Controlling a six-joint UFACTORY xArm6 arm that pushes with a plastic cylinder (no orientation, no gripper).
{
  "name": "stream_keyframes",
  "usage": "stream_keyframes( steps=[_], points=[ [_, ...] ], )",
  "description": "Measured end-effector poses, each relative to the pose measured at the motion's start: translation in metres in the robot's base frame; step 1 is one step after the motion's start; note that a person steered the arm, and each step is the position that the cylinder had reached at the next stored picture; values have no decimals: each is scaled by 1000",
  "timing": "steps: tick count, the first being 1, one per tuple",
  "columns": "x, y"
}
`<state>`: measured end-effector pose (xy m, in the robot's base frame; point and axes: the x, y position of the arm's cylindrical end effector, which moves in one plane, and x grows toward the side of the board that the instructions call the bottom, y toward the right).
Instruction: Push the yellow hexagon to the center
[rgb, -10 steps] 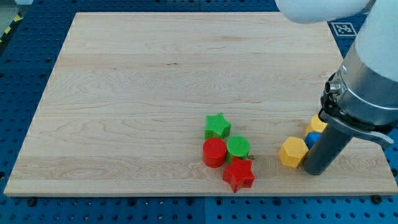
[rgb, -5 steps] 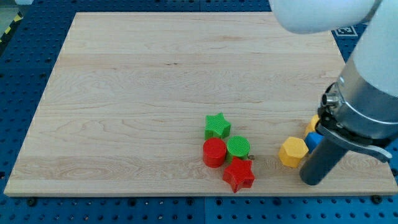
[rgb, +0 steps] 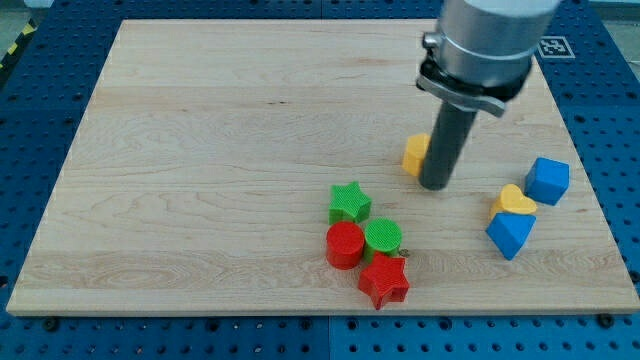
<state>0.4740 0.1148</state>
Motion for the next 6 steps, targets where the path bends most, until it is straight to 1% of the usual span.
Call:
stream_keyframes(
  steps=[1,2,3,4,6],
  points=[
    [-44,-24],
    [-54,-18],
    [-62,19],
    [-91,30],
    [-94,-12]
  ],
)
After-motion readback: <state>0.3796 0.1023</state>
